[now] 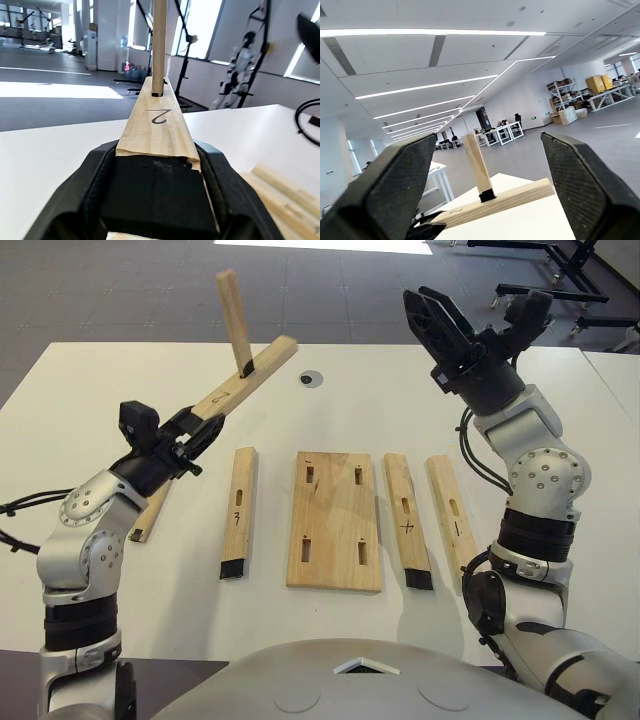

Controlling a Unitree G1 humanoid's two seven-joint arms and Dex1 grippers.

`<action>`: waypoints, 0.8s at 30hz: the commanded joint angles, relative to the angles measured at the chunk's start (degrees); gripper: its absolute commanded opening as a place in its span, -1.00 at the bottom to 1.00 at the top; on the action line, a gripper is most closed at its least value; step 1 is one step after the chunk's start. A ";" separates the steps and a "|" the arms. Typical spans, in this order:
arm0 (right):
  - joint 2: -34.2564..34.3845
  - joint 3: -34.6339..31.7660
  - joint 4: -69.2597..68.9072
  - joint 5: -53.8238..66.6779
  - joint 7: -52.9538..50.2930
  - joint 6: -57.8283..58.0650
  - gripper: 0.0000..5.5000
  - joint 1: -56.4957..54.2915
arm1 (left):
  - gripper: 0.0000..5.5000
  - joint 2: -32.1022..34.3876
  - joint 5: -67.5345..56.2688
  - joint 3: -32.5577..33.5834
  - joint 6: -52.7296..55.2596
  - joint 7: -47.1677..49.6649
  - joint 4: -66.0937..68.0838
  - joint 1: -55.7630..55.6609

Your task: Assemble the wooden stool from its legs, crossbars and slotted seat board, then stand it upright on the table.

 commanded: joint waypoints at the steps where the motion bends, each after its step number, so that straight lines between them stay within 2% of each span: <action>1: 2.05 1.39 2.62 1.77 1.58 0.47 0.39 -2.10 | -0.26 -1.76 -7.47 -0.44 4.18 -0.59 -1.85 -4.42; 7: 5.34 -0.74 5.42 9.43 1.48 3.17 0.39 -2.16 | -0.26 -7.01 -27.18 2.02 9.76 1.57 -4.62 -6.73; 10: 5.93 -2.61 7.09 13.93 1.67 4.56 0.39 -2.94 | -0.26 -7.27 -35.36 2.49 12.14 1.92 -4.88 -5.84; 13: 6.62 -5.85 7.65 20.96 0.40 5.75 0.39 -4.11 | -0.26 -5.56 -36.78 1.19 14.39 -1.51 -3.55 -3.16; 17: 7.10 -5.79 7.28 22.97 -0.88 5.87 0.39 -4.47 | -0.26 -4.56 -36.53 0.76 15.04 -2.45 -2.26 -2.74; 24: 8.51 -2.89 7.61 19.32 -1.37 4.56 0.39 -3.57 | -0.26 -4.21 -36.24 -0.11 15.05 -2.83 -0.93 -2.86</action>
